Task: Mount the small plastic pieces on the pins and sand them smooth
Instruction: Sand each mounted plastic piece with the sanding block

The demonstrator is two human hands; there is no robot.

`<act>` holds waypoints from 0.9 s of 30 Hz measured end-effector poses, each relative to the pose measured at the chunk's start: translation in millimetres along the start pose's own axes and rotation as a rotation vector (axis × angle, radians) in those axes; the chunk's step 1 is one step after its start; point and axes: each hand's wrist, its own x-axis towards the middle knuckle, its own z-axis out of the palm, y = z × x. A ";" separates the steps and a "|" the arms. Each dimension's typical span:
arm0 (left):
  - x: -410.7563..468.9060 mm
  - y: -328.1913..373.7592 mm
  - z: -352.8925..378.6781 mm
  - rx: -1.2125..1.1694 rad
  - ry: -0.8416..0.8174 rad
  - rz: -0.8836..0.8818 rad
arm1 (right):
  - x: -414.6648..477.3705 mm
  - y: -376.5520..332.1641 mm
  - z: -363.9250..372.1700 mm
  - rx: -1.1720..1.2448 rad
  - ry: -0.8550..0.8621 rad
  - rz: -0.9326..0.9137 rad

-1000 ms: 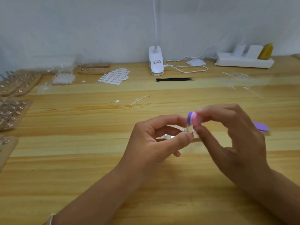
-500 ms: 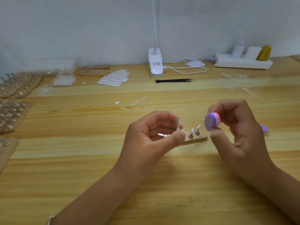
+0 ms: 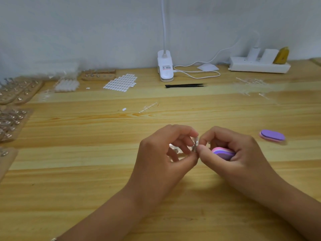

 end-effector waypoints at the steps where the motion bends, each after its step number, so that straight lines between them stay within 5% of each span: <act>1: -0.5 0.4 -0.2 0.026 0.009 0.026 | 0.2 -0.4 -0.2 0.009 0.006 0.011; 11: -1.1 -0.6 0.0 -0.034 -0.003 0.022 | 0.9 0.0 -2.8 0.013 0.079 -0.017; 20: -1.8 1.2 -3.5 -0.223 -0.030 -0.104 | -4.2 2.3 1.2 -0.589 0.170 -0.347; 27: -2.2 1.6 -4.4 -0.194 -0.020 -0.047 | -4.8 5.0 0.2 -0.644 0.189 -0.444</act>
